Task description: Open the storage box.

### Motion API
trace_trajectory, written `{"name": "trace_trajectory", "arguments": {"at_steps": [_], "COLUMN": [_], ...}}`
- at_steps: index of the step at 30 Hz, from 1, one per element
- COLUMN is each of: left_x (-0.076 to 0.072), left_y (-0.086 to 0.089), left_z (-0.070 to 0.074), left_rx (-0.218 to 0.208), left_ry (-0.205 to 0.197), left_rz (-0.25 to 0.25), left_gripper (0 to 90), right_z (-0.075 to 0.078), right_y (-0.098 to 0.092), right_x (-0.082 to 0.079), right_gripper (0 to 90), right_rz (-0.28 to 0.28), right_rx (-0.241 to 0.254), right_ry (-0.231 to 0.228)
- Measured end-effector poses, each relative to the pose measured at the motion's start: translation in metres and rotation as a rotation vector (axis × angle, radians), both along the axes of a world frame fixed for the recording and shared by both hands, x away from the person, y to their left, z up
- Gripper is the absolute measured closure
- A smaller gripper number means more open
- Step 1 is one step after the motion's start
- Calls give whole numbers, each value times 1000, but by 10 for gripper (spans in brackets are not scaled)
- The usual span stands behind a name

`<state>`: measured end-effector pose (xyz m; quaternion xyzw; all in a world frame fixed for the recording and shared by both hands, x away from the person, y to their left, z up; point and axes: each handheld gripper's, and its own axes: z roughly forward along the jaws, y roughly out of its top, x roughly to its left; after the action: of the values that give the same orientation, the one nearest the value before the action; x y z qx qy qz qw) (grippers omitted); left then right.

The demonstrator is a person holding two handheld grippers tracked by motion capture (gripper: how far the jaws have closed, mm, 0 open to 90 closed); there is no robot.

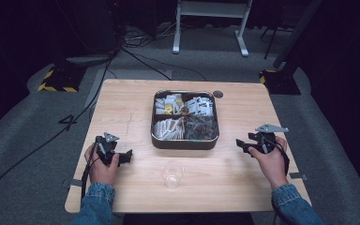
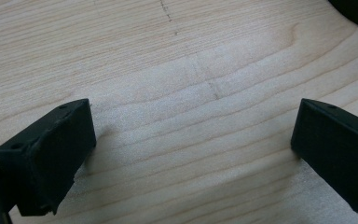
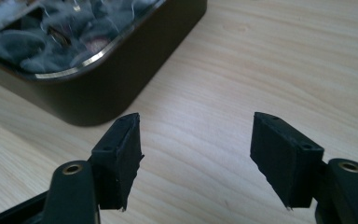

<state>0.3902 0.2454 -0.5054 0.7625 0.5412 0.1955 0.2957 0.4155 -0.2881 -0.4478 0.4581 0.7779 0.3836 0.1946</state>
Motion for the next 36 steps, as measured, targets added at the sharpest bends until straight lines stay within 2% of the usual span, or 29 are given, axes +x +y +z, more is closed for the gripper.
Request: {"name": "trace_trajectory", "arguments": {"at_steps": [3, 4, 7, 11, 15, 17, 20, 25, 32, 36], "left_x": [0, 0, 0, 0, -1, -1, -1, -1, -1, -1], "left_y": [0, 1, 1, 1, 1, 1, 1, 1, 1, 1], "left_z": [0, 0, 0, 0, 0, 0, 0, 0, 0, 0], "left_rx": [1, 2, -1, -1, 0, -1, -1, -1, -2, -3], "left_ry": [1, 1, 1, 0, 2, 1, 2, 2, 1, 1], "left_rz": [-4, -8, -4, -3, -1, 1, 1, 1, 1, 2], "left_gripper": [1, 2, 2, 2, 2, 2, 2, 1, 1, 1], "right_z": [7, 11, 15, 22, 29, 34, 37, 40, 44, 48], "right_y": [7, 13, 20, 31, 42, 53, 65, 79, 96, 109], "right_x": [4, 7, 12, 19, 24, 29, 35, 43, 53, 58], "right_gripper": [338, 360, 364, 363, 351, 347, 358, 351, 341, 341], "right_rz": [7, 34, 49, 67, 76, 82, 67, 78, 59, 67], "right_rx": [8, -4, -6, 10, 33, 39, 42, 50, 76, 60], "right_ry": [3, 11, 14, 19, 8, -7, -24, -19, -6, -15]}}
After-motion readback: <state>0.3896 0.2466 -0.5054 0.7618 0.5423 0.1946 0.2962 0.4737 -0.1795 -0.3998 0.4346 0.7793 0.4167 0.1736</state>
